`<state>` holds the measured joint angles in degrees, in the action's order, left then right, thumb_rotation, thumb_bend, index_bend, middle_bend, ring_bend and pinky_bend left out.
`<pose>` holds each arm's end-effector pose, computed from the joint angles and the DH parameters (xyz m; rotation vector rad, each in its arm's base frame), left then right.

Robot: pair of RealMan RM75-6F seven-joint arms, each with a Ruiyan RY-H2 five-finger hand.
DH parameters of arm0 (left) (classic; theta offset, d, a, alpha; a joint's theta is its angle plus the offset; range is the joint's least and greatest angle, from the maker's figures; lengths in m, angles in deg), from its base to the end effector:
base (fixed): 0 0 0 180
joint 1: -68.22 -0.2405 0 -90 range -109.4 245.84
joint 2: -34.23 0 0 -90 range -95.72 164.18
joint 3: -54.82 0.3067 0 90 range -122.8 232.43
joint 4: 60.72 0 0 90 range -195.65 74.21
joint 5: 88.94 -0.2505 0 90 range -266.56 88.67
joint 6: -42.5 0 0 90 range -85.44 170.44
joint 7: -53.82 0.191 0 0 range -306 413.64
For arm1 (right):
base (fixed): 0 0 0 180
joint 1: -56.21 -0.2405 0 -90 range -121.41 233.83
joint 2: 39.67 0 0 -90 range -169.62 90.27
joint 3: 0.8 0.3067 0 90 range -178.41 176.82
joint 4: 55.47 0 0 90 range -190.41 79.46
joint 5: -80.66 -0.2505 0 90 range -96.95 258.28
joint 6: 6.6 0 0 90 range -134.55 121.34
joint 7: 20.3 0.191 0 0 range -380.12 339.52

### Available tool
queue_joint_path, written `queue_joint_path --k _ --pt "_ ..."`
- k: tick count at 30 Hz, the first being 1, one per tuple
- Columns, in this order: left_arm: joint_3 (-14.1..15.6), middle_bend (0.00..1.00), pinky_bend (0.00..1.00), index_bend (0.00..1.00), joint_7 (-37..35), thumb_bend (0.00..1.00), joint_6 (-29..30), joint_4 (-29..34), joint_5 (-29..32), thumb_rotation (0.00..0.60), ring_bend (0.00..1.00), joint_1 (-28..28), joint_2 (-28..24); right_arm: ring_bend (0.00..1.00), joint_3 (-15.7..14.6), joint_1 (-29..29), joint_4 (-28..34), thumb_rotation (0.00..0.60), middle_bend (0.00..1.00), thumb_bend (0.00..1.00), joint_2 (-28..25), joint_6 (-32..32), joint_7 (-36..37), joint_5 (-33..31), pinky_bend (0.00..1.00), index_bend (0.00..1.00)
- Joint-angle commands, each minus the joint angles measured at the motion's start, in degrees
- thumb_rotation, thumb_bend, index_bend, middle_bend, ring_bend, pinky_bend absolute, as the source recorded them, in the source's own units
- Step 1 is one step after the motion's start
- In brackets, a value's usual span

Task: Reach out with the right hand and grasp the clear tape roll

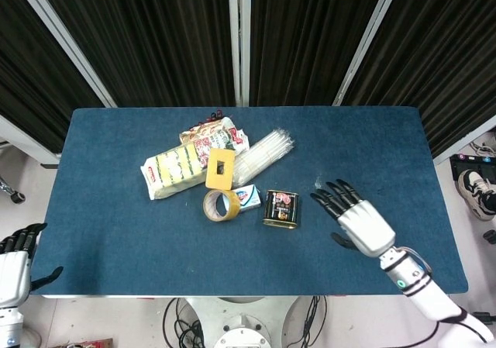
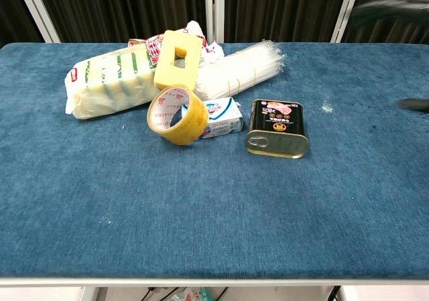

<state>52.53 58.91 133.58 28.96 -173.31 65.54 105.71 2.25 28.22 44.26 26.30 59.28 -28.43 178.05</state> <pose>-0.3947 0.1815 0.1177 -1.2363 -0.9192 -0.8326 -0.2073 -0.3250 0.0503 2.0249 -0.6595 1.0610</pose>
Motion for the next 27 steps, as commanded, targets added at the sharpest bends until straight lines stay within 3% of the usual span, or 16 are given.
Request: queue_joint_path --k 1,5,11,21,27 --pt "0.3 0.19 0.22 0.19 -0.3 0.09 0.5 -0.1 -0.5 0.6 0.18 -0.3 0.0 0.0 6.5 -13.1 0.1 0.6 0.13 0.1 8.7 -16.7 -9.0 -4.3 0.07 0.03" --pt "0.4 0.19 0.22 0.19 -1.4 0.09 1.4 -0.5 -0.9 0.6 0.18 -0.7 0.2 0.0 9.6 -20.7 -5.9 0.6 0.13 0.06 17.4 -25.4 -16.5 -10.7 0.08 0.1" --pt "0.2 0.19 0.22 0.19 -2.8 0.09 1.7 -1.6 -0.6 0.6 0.18 -1.0 0.6 0.0 11.1 -26.9 -15.0 0.6 0.14 0.05 27.2 -26.2 -22.8 -12.0 0.08 0.15" --pt "0.1 0.19 0.22 0.19 -5.2 0.09 1.8 -3.2 0.5 0.6 0.18 -1.8 1.1 0.0 9.3 -31.6 -24.3 0.6 0.2 0.11 32.8 -27.2 -29.4 -13.1 0.08 0.26" --pt "-0.1 0.19 0.22 0.19 -6.2 0.09 2.1 -3.9 1.0 0.6 0.18 -2.2 1.2 0.09 6.8 -31.6 -27.2 0.6 0.36 0.18 33.7 -25.1 -30.9 -11.8 0.11 0.49"
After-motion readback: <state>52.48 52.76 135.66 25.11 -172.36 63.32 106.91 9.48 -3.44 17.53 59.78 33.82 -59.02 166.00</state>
